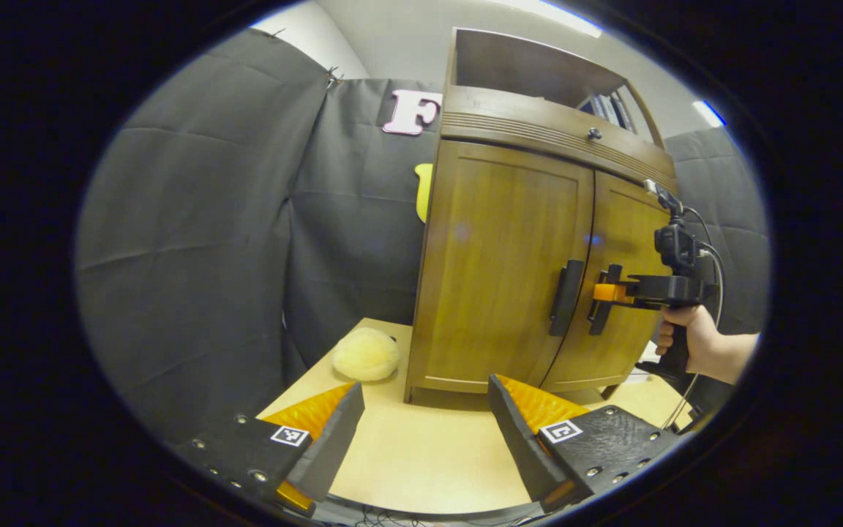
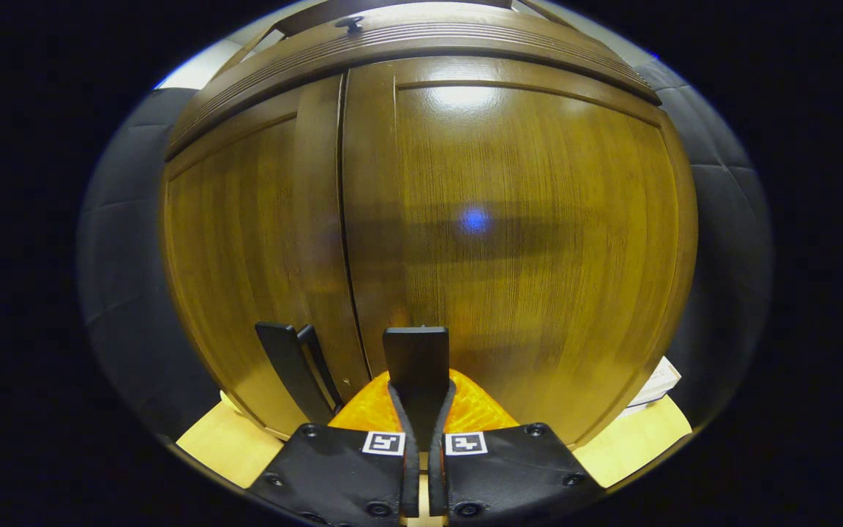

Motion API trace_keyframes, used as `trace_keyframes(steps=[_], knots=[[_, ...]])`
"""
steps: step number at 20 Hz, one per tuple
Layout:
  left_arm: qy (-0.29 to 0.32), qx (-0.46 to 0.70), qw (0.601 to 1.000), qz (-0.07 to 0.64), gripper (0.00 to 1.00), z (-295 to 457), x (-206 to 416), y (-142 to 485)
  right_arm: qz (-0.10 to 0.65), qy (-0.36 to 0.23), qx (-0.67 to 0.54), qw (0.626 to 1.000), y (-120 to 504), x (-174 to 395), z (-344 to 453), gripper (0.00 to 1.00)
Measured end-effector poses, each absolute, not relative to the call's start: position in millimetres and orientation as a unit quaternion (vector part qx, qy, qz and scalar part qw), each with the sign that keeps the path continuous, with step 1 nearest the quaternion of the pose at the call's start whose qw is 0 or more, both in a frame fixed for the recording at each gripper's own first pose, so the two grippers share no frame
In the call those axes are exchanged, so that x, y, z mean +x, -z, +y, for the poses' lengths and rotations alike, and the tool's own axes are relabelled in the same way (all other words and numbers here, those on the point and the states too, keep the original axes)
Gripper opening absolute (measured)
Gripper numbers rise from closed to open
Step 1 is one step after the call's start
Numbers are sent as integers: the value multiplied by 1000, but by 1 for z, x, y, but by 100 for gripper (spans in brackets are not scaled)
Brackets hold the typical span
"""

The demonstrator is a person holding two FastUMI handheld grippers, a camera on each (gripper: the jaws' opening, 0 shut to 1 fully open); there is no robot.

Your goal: Open the right door of the double-door shoe cabinet with the right hand, and open the left door with the left hand.

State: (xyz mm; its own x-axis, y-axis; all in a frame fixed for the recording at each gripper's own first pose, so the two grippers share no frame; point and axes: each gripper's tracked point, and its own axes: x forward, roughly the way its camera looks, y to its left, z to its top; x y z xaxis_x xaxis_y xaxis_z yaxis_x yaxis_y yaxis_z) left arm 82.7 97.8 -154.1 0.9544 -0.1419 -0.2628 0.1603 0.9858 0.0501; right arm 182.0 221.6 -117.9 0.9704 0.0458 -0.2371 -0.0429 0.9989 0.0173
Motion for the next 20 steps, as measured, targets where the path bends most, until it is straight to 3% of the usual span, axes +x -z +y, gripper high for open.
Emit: trace_keyframes(steps=[5, 12, 14, 17, 18, 19, 20], knots=[[88, 47, 988, 122, 100, 94, 76, 154, 117, -41, 14, 992, 119, 171, 221, 2], [100, 52, 987, 119, 100, 89, 70, 159, 118, -69, 8, 991, 115, 136, 215, 6], [104, 57, 986, 117, 100, 88, 70, 158, 118, -78, 8, 990, 115, 125, 212, 2], [107, 59, 986, 115, 97, 84, 69, 157, 113, -97, 15, 989, 111, 104, 205, 6], [108, 61, 986, 116, 95, 83, 68, 157, 113, -103, 15, 988, 109, 100, 202, 3], [108, 62, 986, 116, 98, 83, 68, 157, 115, -108, 15, 987, 107, 94, 199, 10], [108, 63, 986, 114, 100, 82, 66, 155, 117, -114, 13, 986, 108, 87, 196, 3]])
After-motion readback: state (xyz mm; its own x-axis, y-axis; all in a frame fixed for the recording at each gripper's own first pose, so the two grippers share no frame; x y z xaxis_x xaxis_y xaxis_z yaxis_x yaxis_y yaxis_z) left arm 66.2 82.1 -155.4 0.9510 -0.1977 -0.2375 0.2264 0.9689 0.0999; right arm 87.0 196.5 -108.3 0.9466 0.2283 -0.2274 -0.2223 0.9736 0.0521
